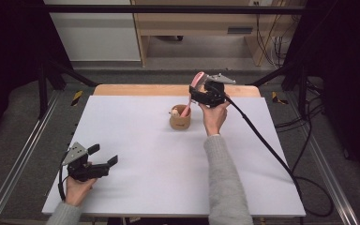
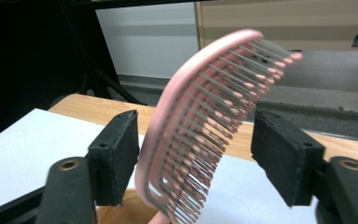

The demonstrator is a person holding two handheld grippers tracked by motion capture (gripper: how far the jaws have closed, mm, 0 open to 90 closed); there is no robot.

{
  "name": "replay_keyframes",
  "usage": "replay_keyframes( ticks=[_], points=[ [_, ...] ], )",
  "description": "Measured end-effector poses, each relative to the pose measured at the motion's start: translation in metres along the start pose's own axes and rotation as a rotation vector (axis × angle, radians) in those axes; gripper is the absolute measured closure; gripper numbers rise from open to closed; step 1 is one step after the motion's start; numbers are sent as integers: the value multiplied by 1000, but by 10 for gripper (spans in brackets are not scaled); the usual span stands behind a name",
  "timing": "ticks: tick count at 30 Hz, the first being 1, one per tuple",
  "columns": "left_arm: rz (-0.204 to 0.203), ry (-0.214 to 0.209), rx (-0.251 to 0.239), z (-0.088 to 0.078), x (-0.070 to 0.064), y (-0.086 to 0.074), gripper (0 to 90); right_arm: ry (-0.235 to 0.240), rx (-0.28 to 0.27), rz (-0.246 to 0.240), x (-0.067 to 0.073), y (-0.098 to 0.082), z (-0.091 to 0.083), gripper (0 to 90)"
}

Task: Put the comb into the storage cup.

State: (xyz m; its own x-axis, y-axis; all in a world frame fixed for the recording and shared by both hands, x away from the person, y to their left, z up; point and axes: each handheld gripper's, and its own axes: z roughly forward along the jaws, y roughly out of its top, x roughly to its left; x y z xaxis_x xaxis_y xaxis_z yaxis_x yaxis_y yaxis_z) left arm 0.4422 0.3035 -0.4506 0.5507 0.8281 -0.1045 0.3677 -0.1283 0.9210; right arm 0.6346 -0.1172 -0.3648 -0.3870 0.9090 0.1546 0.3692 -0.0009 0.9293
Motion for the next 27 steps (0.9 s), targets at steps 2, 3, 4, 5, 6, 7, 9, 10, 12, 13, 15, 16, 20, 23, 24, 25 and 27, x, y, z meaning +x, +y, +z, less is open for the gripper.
replay_keyframes(
  ticks=[2,3,4,5,6,7,9,10,12,13,15,16,20,23,24,25,27],
  points=[
    [0,0,0,0,0,0,71,-3,-5,-7,0,0,0,296],
    [0,0,0,0,0,0,71,-3,-8,-12,0,0,-1,286],
    [0,0,0,0,0,0,71,-2,-11,-15,0,0,-1,276],
    [0,-1,0,0,0,0,71,-1,-13,-18,1,0,-1,268],
    [0,-1,0,0,0,0,71,-1,-17,-22,1,-1,-2,261],
    [0,0,0,0,0,0,71,1,-19,-25,1,-1,-2,252],
    [0,0,0,0,0,0,71,1,-23,-41,2,-1,-3,227],
    [0,0,0,0,0,0,71,1,-26,-48,2,-1,-3,214],
    [0,0,0,0,0,0,71,5,-29,-50,2,-1,-4,188],
    [1,1,1,0,0,0,71,9,-33,-56,2,-1,-5,167],
    [0,0,1,0,0,0,71,15,-43,-67,3,-1,-6,129],
    [1,0,1,0,0,0,71,19,-45,-70,3,-1,-6,114],
    [0,0,1,0,0,0,71,44,-54,-87,5,-2,-10,75],
    [0,1,1,0,0,0,71,68,-55,-100,6,-3,-14,52],
    [1,2,1,0,0,0,71,81,-53,-101,7,-3,-15,43],
    [2,2,1,0,-1,0,71,96,-43,-105,7,-4,-17,27],
    [2,3,1,0,-1,0,71,120,-30,-121,8,-4,-20,11]
  ],
)
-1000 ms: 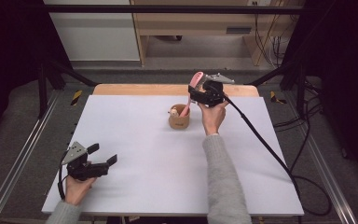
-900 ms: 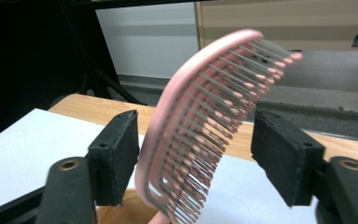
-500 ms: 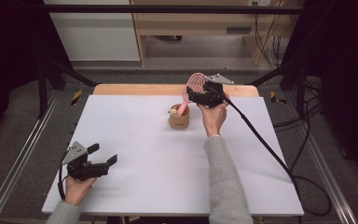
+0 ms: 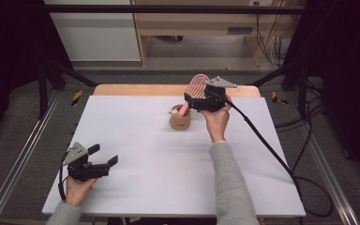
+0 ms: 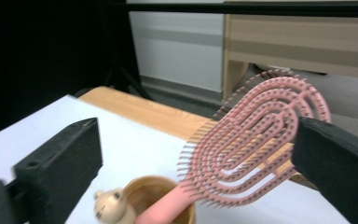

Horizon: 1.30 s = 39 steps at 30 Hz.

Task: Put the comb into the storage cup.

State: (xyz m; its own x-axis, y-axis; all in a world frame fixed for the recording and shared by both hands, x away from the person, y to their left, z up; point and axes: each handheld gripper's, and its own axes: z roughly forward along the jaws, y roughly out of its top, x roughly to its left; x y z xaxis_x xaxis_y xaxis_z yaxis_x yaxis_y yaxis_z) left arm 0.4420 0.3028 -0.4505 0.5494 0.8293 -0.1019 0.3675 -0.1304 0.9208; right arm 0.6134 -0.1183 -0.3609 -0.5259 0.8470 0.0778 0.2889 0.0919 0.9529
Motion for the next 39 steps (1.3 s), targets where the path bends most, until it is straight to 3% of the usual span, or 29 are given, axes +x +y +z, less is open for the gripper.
replay_keyframes(
  ticks=[18,39],
  points=[
    [1,4,4,0,0,1,71,177,-5,1,8,-8,-41,1],
    [12,3,19,2,-3,1,69,266,-47,-1,6,-27,-98,1]
  ],
)
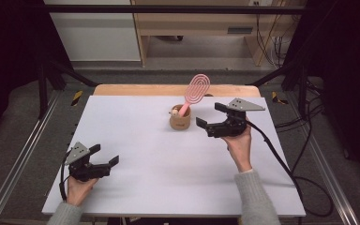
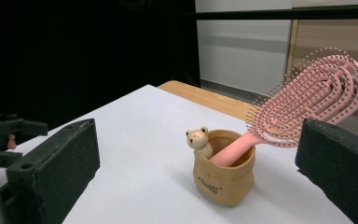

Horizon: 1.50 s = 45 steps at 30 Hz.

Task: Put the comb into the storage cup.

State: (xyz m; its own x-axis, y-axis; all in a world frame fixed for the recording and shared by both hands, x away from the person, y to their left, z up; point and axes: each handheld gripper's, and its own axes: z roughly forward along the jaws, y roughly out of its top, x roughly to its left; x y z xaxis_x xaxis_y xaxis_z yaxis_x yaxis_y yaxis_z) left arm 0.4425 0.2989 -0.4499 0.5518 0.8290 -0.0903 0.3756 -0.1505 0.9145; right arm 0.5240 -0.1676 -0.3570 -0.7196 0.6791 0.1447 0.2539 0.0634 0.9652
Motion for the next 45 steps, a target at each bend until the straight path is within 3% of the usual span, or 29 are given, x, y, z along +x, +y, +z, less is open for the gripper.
replay_keyframes(
  ticks=[17,36,45],
  points=[
    [9,-3,10,2,-2,-1,69,32,-5,4,-6,-32,-43,1],
    [20,-9,8,2,-3,0,69,32,55,10,-18,-80,-66,0],
    [26,-12,8,2,-4,0,70,38,58,21,-22,-105,-78,0]
  ],
)
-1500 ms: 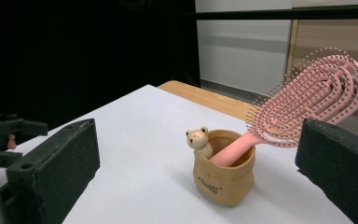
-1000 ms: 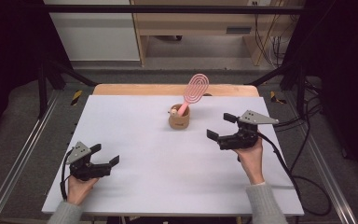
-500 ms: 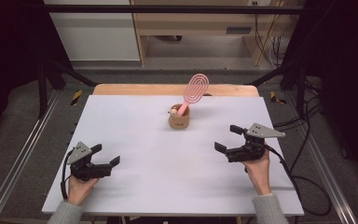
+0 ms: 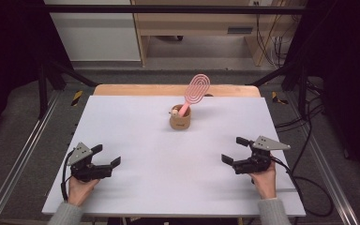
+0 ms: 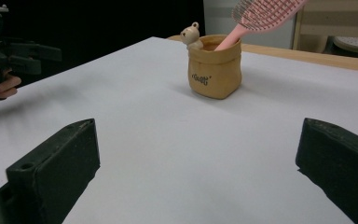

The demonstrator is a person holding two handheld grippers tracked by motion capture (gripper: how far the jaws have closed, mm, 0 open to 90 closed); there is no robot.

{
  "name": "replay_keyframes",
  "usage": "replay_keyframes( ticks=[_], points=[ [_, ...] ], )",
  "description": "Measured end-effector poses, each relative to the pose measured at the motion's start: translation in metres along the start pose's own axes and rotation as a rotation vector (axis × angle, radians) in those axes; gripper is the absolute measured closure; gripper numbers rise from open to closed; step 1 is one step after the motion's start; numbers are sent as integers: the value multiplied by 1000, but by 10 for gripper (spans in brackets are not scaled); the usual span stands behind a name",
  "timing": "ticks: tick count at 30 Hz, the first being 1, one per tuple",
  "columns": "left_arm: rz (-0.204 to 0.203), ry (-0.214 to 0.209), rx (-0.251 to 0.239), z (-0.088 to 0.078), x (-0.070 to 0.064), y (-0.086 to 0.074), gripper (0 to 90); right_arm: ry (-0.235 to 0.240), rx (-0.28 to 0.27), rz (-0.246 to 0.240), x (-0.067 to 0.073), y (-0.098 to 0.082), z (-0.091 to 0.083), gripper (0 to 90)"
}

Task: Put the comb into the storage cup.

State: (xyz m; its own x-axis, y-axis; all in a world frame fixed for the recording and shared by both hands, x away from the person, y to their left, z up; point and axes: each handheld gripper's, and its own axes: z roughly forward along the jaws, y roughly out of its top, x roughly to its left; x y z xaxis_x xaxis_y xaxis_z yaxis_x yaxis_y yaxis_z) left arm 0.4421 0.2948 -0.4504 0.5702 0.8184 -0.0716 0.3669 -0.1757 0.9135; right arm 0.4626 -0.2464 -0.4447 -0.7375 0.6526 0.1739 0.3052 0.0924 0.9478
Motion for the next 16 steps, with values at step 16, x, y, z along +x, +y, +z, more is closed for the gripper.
replay_keyframes(
  ticks=[16],
  points=[
    [6,-1,6,2,-1,-1,70,-12,-28,33,-15,-21,-17,0]
  ],
)
